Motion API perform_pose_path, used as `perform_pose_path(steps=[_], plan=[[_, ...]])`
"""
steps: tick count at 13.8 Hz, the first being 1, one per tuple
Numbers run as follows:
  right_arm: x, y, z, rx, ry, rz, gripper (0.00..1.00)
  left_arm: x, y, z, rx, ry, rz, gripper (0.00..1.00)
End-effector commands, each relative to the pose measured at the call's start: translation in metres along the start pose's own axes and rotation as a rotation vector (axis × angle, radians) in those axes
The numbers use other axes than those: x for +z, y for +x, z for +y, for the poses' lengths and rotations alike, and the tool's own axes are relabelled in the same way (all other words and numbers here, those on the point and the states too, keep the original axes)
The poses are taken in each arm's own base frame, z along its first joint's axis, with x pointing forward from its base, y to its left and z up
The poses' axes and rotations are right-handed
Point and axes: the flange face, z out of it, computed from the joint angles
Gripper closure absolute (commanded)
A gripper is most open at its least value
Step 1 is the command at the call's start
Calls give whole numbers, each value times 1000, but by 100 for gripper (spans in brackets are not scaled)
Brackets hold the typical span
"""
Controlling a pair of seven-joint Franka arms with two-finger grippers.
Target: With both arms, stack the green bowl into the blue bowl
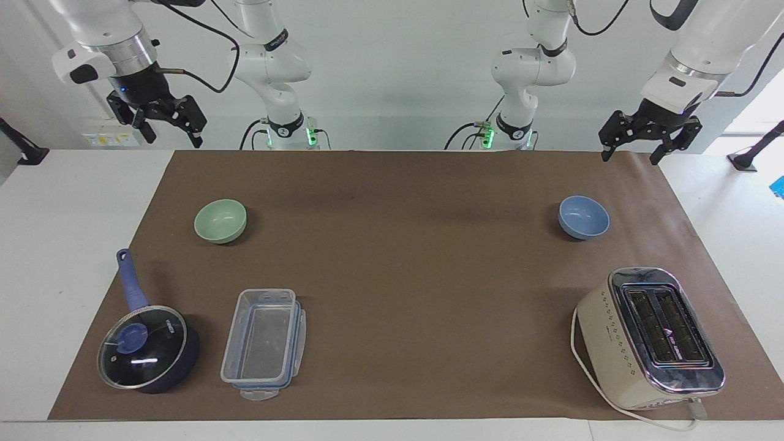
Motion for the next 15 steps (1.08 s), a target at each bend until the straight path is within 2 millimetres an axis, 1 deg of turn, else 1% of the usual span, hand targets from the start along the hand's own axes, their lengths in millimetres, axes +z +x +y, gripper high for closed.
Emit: perform_pose_path(steps=[1, 3, 8, 12, 15], plan=[[0, -5, 2, 6, 11, 13, 0, -4, -3, -3, 3, -10, -10, 0], [0, -5, 2, 6, 11, 13, 0, -1, -4, -3, 9, -11, -16, 0], [-3, -5, 0, -5, 11, 15, 0, -2, -5, -2, 12, -11, -13, 0], [-2, -6, 1, -6, 9, 10, 0, -1, -4, -2, 14, -12, -11, 0], [-1, -5, -2, -14, 11, 16, 0, -1, -4, -1, 15, -12, -9, 0]])
